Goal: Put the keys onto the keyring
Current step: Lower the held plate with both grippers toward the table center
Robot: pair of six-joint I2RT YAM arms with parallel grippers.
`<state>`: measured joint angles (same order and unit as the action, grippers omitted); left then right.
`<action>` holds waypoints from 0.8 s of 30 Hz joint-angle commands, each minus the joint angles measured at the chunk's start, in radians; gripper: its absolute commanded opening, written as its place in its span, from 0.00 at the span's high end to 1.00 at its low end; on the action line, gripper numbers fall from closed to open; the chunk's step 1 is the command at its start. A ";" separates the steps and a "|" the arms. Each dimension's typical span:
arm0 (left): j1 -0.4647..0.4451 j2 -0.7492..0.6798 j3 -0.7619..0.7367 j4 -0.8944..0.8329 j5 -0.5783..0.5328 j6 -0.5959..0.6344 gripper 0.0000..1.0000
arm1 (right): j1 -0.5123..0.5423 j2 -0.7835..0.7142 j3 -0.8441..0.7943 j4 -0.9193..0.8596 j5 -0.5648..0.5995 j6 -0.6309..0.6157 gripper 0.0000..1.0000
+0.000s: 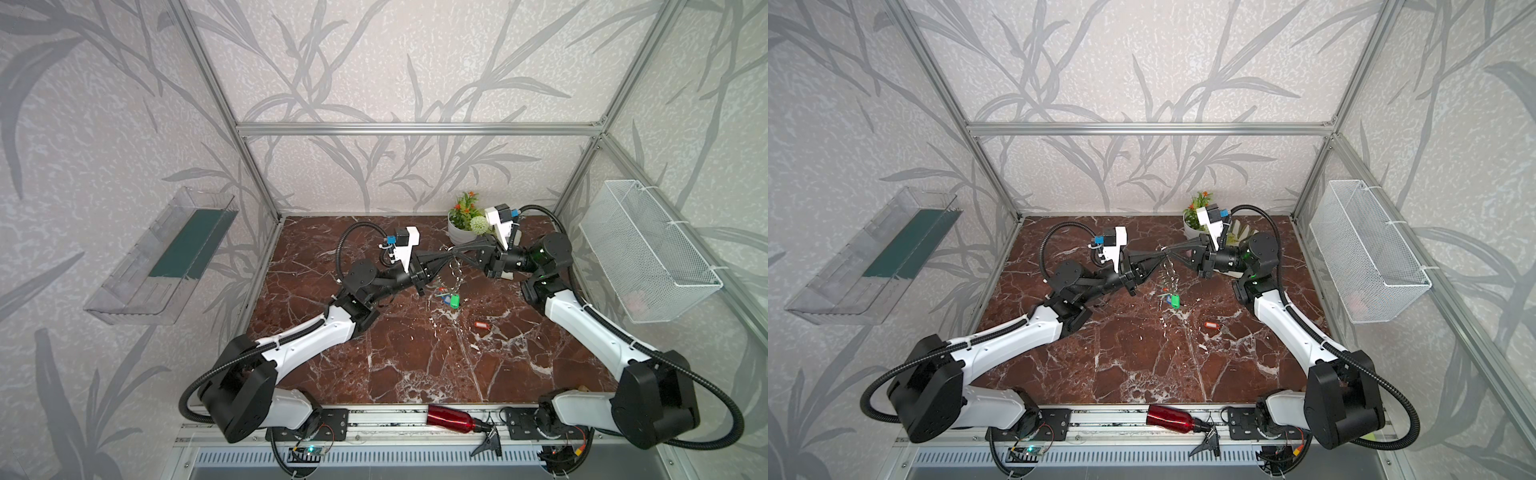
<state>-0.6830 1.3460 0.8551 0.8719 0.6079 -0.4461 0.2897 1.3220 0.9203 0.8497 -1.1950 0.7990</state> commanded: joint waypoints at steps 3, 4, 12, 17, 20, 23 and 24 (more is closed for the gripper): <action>0.076 -0.148 0.089 -0.466 0.081 0.113 0.79 | 0.000 0.027 0.080 -0.029 -0.012 -0.068 1.00; 0.098 -0.174 0.095 -0.531 0.104 0.138 0.75 | 0.001 0.033 0.086 -0.033 -0.021 -0.074 1.00; 0.168 -0.199 0.288 -1.046 0.235 0.391 0.61 | 0.015 0.017 0.106 -0.260 -0.044 -0.281 1.00; 0.168 -0.083 0.442 -1.199 0.306 0.489 0.59 | 0.029 0.003 0.127 -0.395 -0.053 -0.386 1.00; 0.167 -0.027 0.505 -1.227 0.340 0.526 0.59 | 0.031 0.006 0.127 -0.393 -0.061 -0.386 1.00; 0.161 0.038 0.583 -1.283 0.362 0.558 0.61 | 0.037 0.012 0.127 -0.381 -0.071 -0.377 1.00; 0.160 0.053 0.601 -1.302 0.363 0.571 0.63 | 0.037 0.013 0.127 -0.377 -0.073 -0.374 1.00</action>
<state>-0.5171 1.3697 1.3842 -0.3279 0.9142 0.0380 0.3180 1.3590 1.0027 0.4553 -1.2346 0.4435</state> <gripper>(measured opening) 0.376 0.050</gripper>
